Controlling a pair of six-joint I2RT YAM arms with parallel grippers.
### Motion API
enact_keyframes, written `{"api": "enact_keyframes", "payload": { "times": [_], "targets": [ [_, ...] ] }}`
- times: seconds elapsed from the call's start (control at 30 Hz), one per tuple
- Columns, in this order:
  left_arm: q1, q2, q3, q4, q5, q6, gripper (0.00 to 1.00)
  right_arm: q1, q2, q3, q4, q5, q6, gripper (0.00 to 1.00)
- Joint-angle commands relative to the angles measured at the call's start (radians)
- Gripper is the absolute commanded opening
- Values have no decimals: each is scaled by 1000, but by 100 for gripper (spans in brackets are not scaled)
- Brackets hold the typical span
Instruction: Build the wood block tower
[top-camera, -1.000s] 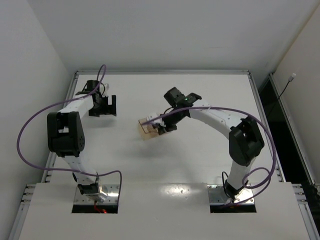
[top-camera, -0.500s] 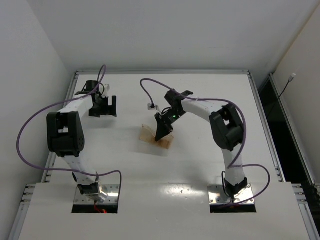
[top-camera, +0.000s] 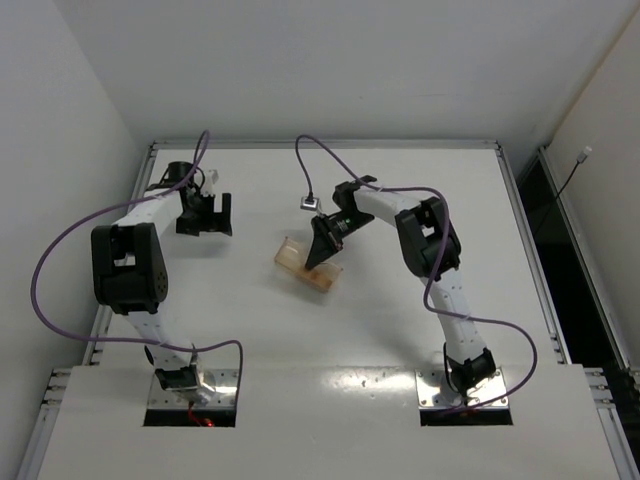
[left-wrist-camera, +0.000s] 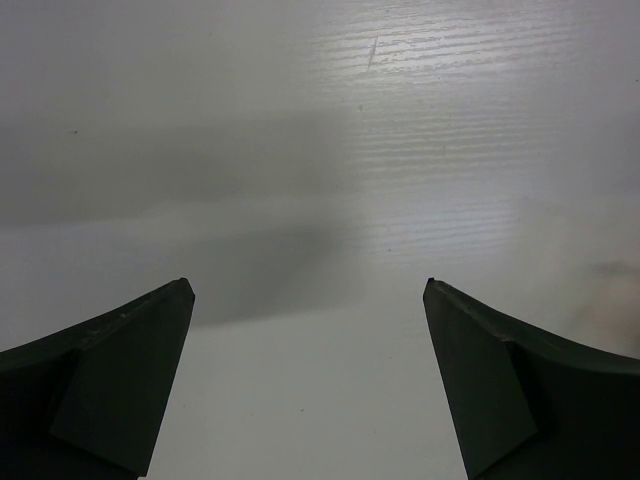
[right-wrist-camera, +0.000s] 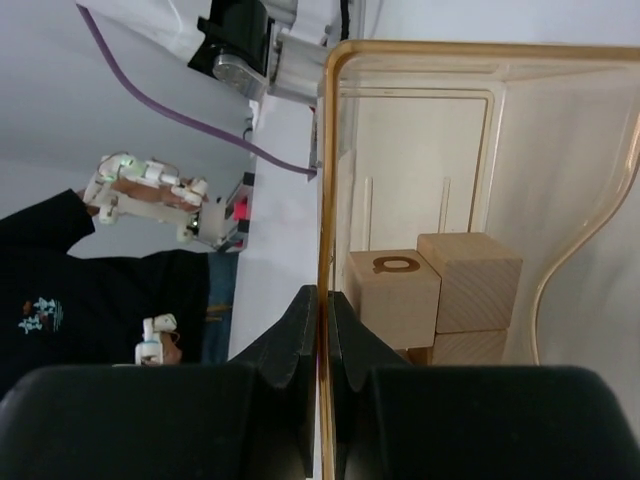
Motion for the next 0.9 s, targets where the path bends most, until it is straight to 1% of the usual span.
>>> {"api": "enact_keyframes", "payload": {
  "times": [0.0,0.1,0.13,0.2,0.23,0.27,0.3,0.33,0.43,0.47,0.57,0.6,0.63,0.67,0.7,0.73,0.87],
  "targets": [
    [14,-14,22,-2,31,15,99,-33,16,92,-56,-211,-19,0],
    [14,-14,22,-2,31,15,99,-43,16,92,-13,-211,83,0],
    [14,-14,22,-12,31,24,99,-43,4,101,20,-211,156,0],
    [14,-5,22,-12,31,24,99,-43,3,101,54,-211,244,0],
    [14,-5,22,-12,31,24,99,-43,3,82,109,-211,299,0],
    [14,-5,22,-12,31,24,99,-43,3,62,161,-211,464,0],
    [14,-5,22,-12,31,24,99,-34,3,15,279,-211,558,0],
    [14,-5,22,-12,31,24,99,-34,3,5,294,-211,618,0],
    [14,-5,13,-12,31,24,99,-34,14,-6,294,-211,672,0],
    [14,-5,13,-12,22,24,99,-34,14,-6,355,-211,765,0],
    [14,-5,13,-12,12,24,99,-24,23,-55,484,-211,922,0],
    [14,-5,13,-3,12,15,99,-24,23,-69,508,-211,994,0],
    [14,-5,4,-2,12,15,99,-24,23,-79,509,-211,1005,0],
    [14,-5,3,-2,12,15,99,-24,23,-92,544,-211,1033,0],
    [14,-5,3,-2,12,15,99,-15,11,-107,568,-211,1082,0],
    [14,-5,3,-2,12,15,99,-15,-4,-138,591,-211,1190,0],
    [14,-5,-7,-2,12,15,99,-6,-33,-138,552,-211,1254,0]
  ]
}}
